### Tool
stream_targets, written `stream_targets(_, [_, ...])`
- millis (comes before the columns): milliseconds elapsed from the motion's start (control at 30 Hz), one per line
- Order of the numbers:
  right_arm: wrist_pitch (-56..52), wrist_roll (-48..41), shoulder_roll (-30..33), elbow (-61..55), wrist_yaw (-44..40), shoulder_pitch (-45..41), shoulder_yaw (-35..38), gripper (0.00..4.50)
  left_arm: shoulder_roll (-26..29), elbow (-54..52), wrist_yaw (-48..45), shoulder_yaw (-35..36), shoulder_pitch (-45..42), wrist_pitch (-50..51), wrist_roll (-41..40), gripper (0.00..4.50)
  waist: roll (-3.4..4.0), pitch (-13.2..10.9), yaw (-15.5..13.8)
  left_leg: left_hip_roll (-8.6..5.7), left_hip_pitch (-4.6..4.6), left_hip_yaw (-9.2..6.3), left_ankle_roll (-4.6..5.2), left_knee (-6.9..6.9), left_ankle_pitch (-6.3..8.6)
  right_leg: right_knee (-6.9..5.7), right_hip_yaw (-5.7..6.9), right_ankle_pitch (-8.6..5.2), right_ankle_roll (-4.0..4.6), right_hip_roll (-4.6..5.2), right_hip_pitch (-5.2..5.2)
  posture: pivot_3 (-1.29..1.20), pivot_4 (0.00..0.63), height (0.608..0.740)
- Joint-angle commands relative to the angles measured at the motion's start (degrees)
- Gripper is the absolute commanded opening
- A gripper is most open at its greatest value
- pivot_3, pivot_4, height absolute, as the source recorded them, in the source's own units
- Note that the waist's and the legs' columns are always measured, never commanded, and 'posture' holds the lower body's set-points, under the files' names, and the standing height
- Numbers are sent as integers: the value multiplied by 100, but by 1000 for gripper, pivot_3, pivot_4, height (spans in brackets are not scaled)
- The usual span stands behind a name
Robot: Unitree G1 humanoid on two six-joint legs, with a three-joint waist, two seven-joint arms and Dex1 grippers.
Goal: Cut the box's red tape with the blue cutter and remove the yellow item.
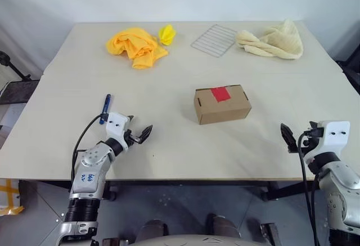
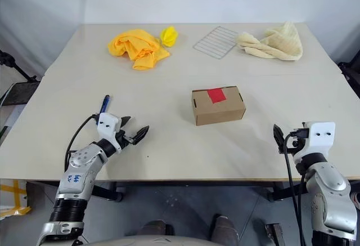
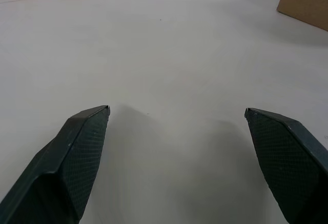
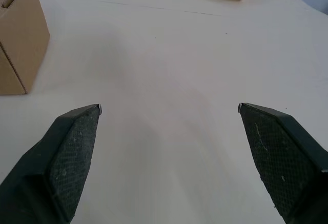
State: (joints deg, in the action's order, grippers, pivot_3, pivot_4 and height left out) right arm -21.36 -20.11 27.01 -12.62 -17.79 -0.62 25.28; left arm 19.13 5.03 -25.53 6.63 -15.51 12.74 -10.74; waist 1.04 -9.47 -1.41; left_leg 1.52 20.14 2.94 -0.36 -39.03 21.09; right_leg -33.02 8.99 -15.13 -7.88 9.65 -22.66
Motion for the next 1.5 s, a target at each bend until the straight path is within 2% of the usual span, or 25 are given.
stream_targets(33, [93,44,87,-46,8,-41,70,4500,-34,99,165,-10,-29,-166,109,4480,0,0,-2,0,0,0,0,0,0,0,0,0,0,0,0,0,150,740])
stream_targets(200, [72,25,59,-87,40,-27,92,4500,-28,21,45,-158,-12,227,29,4480,0,0,-6,0,0,0,0,-1,0,-3,0,0,0,0,0,0,150,740])
stream_targets(367, [-114,-19,79,-124,215,-136,186,4500,-108,158,378,-95,-146,487,123,4480,1,1,-15,-1,-2,0,0,-4,0,-6,-1,0,0,0,1,0,150,740])
stream_targets(567, [-605,317,267,-141,491,-346,-103,4500,-91,167,68,-384,-212,266,192,4480,2,1,-14,0,-4,0,-1,-7,-2,-14,-3,2,3,0,1,0,150,740])
stream_targets(667, [-577,193,221,-73,375,-439,-82,3877,-217,199,183,-336,-255,379,143,3903,2,1,-19,0,-3,0,-1,-8,-2,-12,-3,1,2,0,1,0,150,740])
stream_targets(733, [-527,197,250,11,285,-525,-152,3254,-293,234,219,-363,-317,381,165,3328,2,1,-21,-1,-2,0,-1,-8,-2,-11,-2,1,2,0,1,0,150,740])
stream_targets(933, [-333,295,301,532,114,-967,-301,1094,-457,322,127,-446,-472,366,160,1444,2,1,-19,-2,-2,1,0,-12,-2,-13,-3,2,2,0,2,0,150,740])
stream_targets(1033, [-358,396,326,1295,47,-1570,-509,112,-603,472,68,-561,-665,307,168,566,2,1,-13,-2,-3,2,0,-15,-3,-15,-3,2,3,0,3,0,150,740])
stream_targets(1100, [-190,474,288,1838,20,-2003,-630,0,-689,596,33,-619,-780,275,177,17,2,1,-14,-2,-1,1,2,-18,-5,-17,-3,3,3,0,3,0,150,740])
stream_targets(1333, [351,632,190,3599,-145,-3258,-913,0,-1046,947,75,-825,-1091,120,242,17,2,1,-14,-2,3,3,-7,-17,-10,-13,1,3,2,0,3,0,150,740])
stream_targets(1500, [266,468,-79,4705,-458,-4101,-980,0,-1485,1331,431,-882,-1361,-44,356,17,1,1,-2,-2,2,4,-6,-18,-12,-12,0,6,-2,0,4,0,150,740])
